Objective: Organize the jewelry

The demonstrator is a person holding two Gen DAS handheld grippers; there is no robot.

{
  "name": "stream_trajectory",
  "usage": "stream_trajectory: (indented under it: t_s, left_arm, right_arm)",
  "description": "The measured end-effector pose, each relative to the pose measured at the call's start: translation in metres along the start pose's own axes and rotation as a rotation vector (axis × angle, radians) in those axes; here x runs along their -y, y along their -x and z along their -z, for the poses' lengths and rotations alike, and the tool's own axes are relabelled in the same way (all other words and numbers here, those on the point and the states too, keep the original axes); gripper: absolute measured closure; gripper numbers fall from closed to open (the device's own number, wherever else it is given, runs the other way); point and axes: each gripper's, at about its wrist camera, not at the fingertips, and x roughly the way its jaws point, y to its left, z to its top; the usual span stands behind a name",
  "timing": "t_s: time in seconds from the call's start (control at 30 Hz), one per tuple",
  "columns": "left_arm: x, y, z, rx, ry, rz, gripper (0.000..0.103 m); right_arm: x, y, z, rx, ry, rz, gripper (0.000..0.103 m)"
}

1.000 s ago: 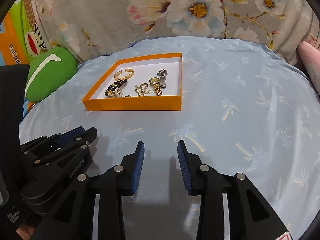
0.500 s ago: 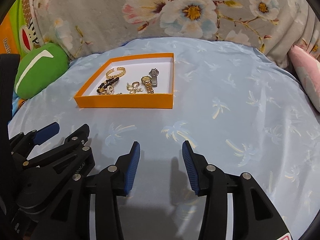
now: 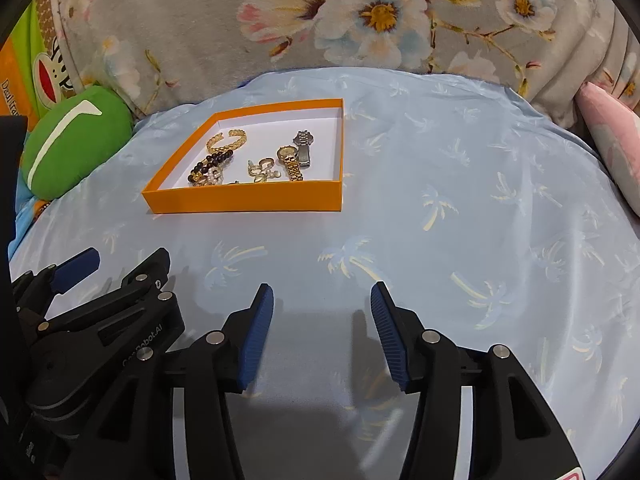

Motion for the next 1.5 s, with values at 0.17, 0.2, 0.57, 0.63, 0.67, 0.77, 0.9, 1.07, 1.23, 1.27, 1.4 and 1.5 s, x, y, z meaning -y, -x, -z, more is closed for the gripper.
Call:
stream_trajectory:
  t_s: [0.17, 0.2, 0.57, 0.63, 0.67, 0.77, 0.9, 1.07, 1.23, 1.27, 1.4, 1.5]
  left_arm:
    - [-0.0005, -0.0011, -0.0001, -0.004, 0.004, -0.004, 0.034]
    - [-0.0005, -0.0013, -0.0002, -0.005, 0.004, -0.006, 0.033]
    - [-0.0005, -0.0023, -0.0004, -0.004, 0.004, -0.020, 0.031]
    - [-0.0011, -0.0021, -0.0003, -0.004, 0.006, -0.024, 0.030]
    - [-0.0015, -0.0019, -0.0003, -0.004, 0.007, -0.026, 0.030]
    - [-0.0020, -0.0019, -0.0006, -0.006, 0.007, -0.029, 0.030]
    - [-0.0023, -0.0019, -0.0006, -0.008, 0.008, -0.026, 0.030]
    - [-0.0029, -0.0028, -0.0009, -0.015, 0.010, -0.019, 0.030]
    - [-0.0020, -0.0034, -0.0012, -0.022, 0.010, -0.014, 0.030]
    - [-0.0020, -0.0036, -0.0013, -0.022, 0.010, -0.013, 0.030]
    - [-0.0014, -0.0039, -0.0010, -0.026, 0.010, -0.012, 0.030]
    - [-0.0017, -0.0045, -0.0013, -0.027, 0.011, -0.009, 0.030]
  right_arm:
    - [0.0004, -0.0004, 0.0001, -0.001, 0.003, 0.001, 0.052]
    - [0.0000, -0.0006, 0.0001, -0.001, 0.003, 0.001, 0.052]
    - [-0.0006, -0.0011, -0.0001, 0.000, 0.006, 0.003, 0.052]
    - [-0.0009, -0.0010, -0.0001, 0.000, 0.007, 0.003, 0.052]
    - [-0.0007, -0.0009, -0.0001, 0.001, 0.009, 0.004, 0.052]
    - [-0.0007, 0.0001, -0.0004, 0.006, 0.014, 0.012, 0.052]
    - [-0.0011, 0.0003, -0.0010, 0.006, 0.017, 0.016, 0.052]
    - [-0.0005, 0.0001, -0.0010, 0.006, 0.017, 0.015, 0.052]
    - [0.0007, -0.0002, -0.0012, 0.004, 0.017, 0.013, 0.052]
    - [0.0003, 0.0001, -0.0011, 0.005, 0.017, 0.015, 0.052]
    - [-0.0004, 0.0000, -0.0013, 0.006, 0.018, 0.015, 0.052]
    - [0.0003, 0.0001, -0.0014, 0.007, 0.018, 0.015, 0.052]
